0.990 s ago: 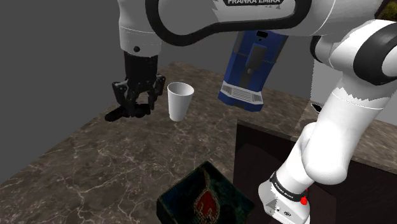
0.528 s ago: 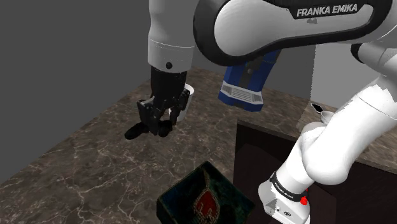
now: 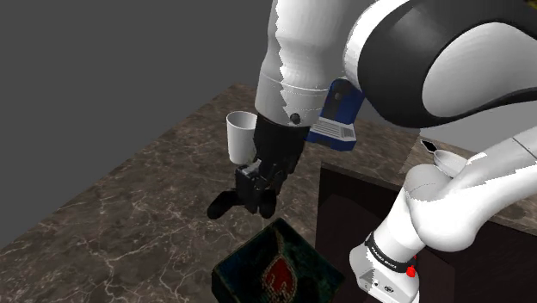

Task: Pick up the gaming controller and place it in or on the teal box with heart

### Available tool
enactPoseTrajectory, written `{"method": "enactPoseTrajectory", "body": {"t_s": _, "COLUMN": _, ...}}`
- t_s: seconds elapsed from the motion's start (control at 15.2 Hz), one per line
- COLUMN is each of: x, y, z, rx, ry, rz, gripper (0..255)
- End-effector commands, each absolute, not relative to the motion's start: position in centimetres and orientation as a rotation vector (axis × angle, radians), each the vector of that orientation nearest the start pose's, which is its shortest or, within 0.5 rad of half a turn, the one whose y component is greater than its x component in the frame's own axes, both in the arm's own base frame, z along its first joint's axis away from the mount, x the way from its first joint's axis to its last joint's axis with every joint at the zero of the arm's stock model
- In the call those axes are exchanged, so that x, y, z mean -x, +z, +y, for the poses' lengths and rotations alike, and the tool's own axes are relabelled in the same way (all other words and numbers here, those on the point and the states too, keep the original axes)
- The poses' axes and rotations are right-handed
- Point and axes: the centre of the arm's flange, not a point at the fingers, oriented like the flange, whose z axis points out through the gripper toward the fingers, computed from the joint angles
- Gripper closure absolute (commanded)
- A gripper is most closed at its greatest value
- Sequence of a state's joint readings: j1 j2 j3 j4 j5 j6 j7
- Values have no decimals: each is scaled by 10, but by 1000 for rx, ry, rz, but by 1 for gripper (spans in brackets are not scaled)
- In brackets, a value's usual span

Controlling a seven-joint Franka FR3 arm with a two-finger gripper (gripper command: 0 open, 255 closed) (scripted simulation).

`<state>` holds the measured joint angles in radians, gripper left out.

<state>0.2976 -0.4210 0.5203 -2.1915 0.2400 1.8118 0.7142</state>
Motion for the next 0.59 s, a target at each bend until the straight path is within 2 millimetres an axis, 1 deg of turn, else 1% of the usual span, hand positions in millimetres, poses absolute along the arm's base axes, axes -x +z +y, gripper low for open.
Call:
{"method": "enactPoseTrajectory", "body": {"t_s": 0.0, "x": -245, "y": 528, "z": 353, "rx": 3122, "ry": 34, "rz": -9, "gripper": 255}}
{"method": "enactPoseTrajectory", "body": {"t_s": 0.33, "x": -179, "y": 529, "z": 348, "rx": 3122, "ry": 34, "rz": -9, "gripper": 255}}
{"method": "enactPoseTrajectory", "body": {"t_s": 0.4, "x": -159, "y": 529, "z": 346, "rx": 3122, "ry": 34, "rz": -9, "gripper": 255}}
{"method": "enactPoseTrajectory", "body": {"t_s": 0.53, "x": -159, "y": 518, "z": 346, "rx": 3122, "ry": 34, "rz": -9, "gripper": 255}}
